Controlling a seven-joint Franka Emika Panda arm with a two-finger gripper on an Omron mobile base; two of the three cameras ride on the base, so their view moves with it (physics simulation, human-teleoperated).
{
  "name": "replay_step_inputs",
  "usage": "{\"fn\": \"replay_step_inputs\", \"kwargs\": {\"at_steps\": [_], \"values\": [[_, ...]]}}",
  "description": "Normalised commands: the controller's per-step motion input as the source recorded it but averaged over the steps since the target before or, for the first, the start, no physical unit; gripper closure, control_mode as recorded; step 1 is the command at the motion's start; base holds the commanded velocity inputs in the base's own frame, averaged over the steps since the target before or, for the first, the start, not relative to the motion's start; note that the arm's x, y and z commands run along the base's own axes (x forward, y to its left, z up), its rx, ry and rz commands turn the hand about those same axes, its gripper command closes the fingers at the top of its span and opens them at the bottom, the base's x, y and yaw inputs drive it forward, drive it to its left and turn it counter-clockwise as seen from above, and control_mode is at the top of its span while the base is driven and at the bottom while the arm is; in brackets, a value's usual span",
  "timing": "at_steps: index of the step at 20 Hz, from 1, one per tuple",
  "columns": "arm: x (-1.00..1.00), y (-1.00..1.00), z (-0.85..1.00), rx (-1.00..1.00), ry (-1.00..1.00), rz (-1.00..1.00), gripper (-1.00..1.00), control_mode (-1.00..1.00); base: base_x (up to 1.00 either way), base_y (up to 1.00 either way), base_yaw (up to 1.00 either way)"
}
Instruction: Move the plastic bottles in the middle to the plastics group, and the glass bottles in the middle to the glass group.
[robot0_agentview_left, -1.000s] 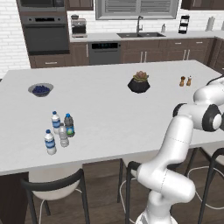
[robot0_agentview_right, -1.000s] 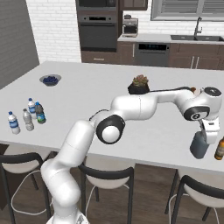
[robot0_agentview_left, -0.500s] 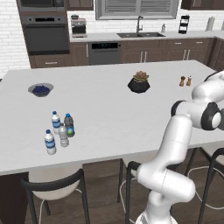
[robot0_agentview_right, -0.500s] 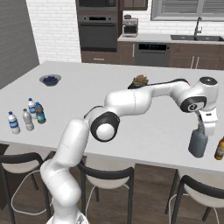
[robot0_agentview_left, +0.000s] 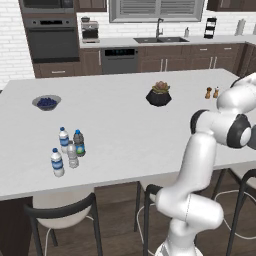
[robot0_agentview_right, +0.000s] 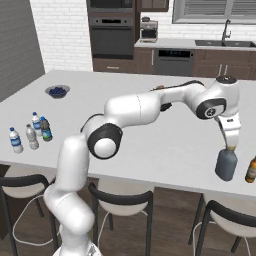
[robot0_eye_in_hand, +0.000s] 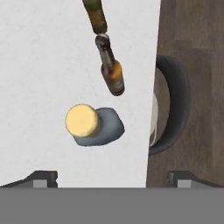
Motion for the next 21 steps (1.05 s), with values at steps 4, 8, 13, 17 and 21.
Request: {"fn": "replay_step_inputs", "kwargs": {"at_steps": [4,8,13,17,21], "values": [[-0.56,0.54,0.41,-0.06,0.00,0.00,-1.00,-1.00,0.00,0.00,0.00],[-0.49,0.70,0.32,-0.06,0.00,0.00,-1.00,-1.00,0.00,0.00,0.00],[-0.27,0.80,0.14,-0.02,-0.01,0.03,-1.00,-1.00,0.00,0.00,0.00],[-0.20,0.90,0.04,0.00,-0.05,0.06,-1.00,-1.00,0.00,0.00,0.00],[-0.23,1.00,0.00,0.00,0.01,0.18,-1.00,-1.00,0.00,0.00,0.00]]}}
